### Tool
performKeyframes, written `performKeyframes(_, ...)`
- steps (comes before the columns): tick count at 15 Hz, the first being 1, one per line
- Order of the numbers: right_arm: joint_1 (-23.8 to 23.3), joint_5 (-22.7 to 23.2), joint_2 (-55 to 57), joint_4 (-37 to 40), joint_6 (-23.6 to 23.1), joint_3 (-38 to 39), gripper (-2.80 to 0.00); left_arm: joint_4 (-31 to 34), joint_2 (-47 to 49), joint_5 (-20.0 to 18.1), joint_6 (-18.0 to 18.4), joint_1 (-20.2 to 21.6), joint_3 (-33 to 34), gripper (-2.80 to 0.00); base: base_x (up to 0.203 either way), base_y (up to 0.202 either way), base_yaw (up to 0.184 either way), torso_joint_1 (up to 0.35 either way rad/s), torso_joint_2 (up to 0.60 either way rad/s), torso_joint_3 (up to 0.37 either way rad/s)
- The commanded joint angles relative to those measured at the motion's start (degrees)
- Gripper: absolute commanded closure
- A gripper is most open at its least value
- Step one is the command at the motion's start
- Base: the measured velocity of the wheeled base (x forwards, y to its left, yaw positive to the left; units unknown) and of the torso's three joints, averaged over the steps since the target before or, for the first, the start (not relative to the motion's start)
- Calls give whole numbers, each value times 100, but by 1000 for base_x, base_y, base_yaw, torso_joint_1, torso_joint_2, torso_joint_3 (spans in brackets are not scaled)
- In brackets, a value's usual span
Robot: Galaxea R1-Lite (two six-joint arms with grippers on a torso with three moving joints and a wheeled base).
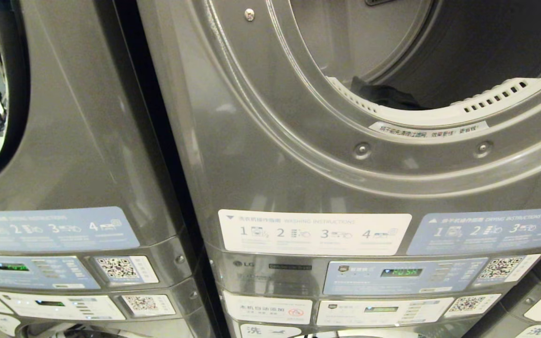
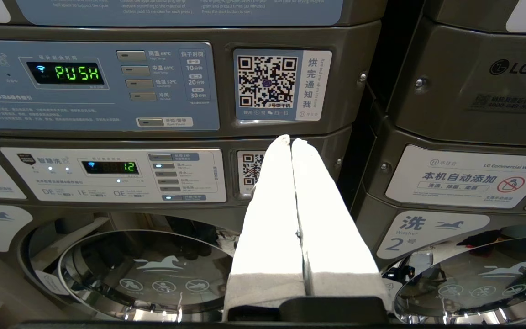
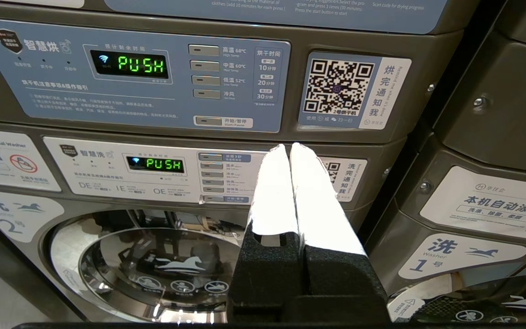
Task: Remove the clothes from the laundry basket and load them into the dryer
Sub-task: Close the dryer
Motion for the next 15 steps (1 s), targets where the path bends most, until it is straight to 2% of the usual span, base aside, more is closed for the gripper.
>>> performKeyframes(1, 1, 3, -2, 2, -6, 2, 0, -5, -10, 2, 5, 1, 0, 0, 0, 0, 0, 0, 0, 0)
performKeyframes(15, 1, 2, -2, 2, -23, 2, 0, -5, -4, 2, -1, 1, 0, 0, 0, 0, 0, 0, 0, 0)
